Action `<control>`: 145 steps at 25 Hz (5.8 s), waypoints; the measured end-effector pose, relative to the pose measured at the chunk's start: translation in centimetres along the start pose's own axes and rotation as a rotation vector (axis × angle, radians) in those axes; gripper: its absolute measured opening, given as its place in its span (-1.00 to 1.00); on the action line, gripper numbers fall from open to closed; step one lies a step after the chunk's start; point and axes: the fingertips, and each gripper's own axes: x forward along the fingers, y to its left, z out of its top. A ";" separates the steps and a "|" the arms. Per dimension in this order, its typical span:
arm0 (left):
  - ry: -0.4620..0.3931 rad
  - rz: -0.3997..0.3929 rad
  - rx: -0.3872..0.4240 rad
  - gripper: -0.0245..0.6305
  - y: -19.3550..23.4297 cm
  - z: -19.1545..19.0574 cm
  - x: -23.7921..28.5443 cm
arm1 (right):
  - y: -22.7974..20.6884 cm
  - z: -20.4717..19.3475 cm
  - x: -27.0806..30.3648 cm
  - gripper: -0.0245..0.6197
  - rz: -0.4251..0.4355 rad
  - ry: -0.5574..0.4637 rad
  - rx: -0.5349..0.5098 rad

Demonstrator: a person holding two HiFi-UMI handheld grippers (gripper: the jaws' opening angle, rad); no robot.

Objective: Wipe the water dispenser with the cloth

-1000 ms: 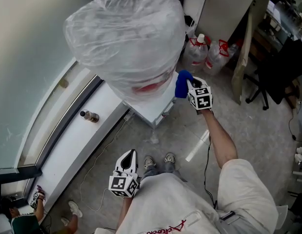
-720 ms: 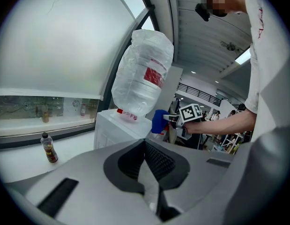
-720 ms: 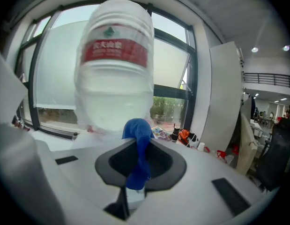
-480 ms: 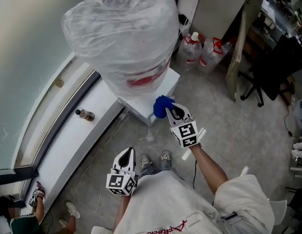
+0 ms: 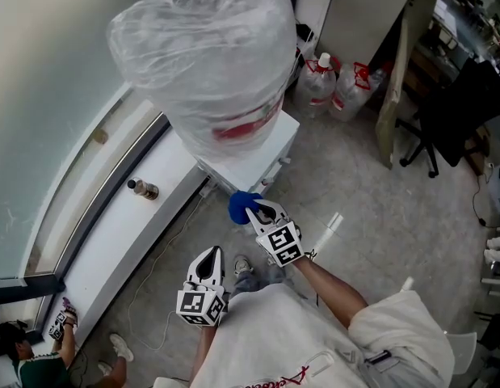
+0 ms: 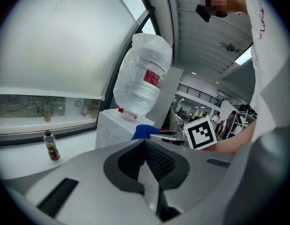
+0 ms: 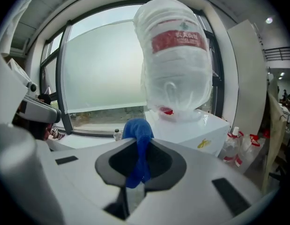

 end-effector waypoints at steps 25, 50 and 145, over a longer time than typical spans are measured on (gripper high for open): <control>0.008 -0.001 0.005 -0.89 -1.0 0.9 3.4 | -20.7 0.3 2.0 -0.77 -0.271 0.050 0.017; 0.020 -0.047 0.026 -0.89 -1.1 0.7 3.5 | -25.1 1.5 -0.8 -0.77 -0.363 0.050 0.003; 0.065 -0.024 0.005 -0.89 -2.2 -2.9 0.3 | -2.6 -10.0 1.9 -0.77 -0.070 0.134 0.178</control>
